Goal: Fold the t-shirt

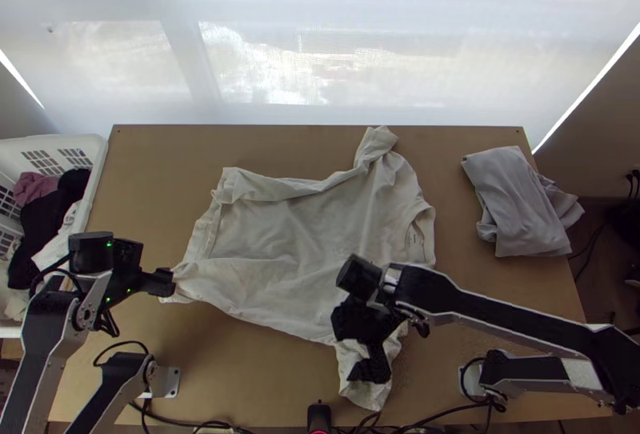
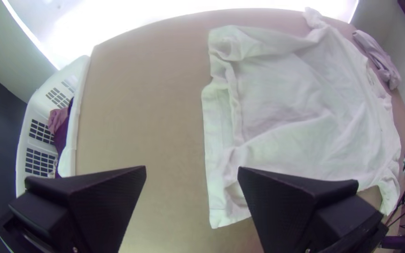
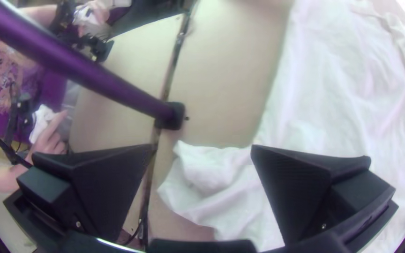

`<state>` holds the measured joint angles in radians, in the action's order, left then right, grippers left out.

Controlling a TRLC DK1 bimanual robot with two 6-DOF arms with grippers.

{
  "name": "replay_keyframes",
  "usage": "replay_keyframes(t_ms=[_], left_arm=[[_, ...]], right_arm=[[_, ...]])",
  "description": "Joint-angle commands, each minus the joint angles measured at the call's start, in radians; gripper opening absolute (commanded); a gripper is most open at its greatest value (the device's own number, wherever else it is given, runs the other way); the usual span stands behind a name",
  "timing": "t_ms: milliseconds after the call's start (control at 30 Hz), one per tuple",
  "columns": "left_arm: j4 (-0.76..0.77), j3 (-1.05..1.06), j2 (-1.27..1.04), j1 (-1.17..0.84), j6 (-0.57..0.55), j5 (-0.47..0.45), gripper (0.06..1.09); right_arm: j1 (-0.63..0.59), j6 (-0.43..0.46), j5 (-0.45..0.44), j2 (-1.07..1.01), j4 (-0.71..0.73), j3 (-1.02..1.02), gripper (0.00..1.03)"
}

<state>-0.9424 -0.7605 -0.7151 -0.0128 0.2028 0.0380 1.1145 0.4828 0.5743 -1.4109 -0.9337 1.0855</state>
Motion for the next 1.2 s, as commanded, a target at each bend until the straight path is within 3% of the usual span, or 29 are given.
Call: replay_keyframes(t_ms=[0, 267, 467, 700, 1167], left_arm=[[0.116, -0.077, -0.037, 0.083, 0.033, -0.003, 1.02], [0.352, -0.319, -0.484, -0.026, -0.045, -0.007, 1.02], [0.435, -0.488, -0.808, -0.119, -0.068, -0.007, 1.02], [0.435, -0.649, -1.041, -0.167, -0.082, -0.007, 1.02], [0.386, -0.668, -1.192, -0.205, -0.135, -0.007, 1.02]], right_arm=[[-0.282, 0.036, -0.074, 0.033, -0.06, 0.131, 0.99], [-0.57, 0.04, -0.238, 0.05, -0.083, 0.269, 0.99], [-0.688, 0.027, -0.275, 0.073, -0.083, 0.31, 0.99], [-0.762, 0.036, -0.326, 0.098, -0.088, 0.317, 0.99], [-0.837, 0.036, -0.347, 0.109, -0.088, 0.252, 0.98]])
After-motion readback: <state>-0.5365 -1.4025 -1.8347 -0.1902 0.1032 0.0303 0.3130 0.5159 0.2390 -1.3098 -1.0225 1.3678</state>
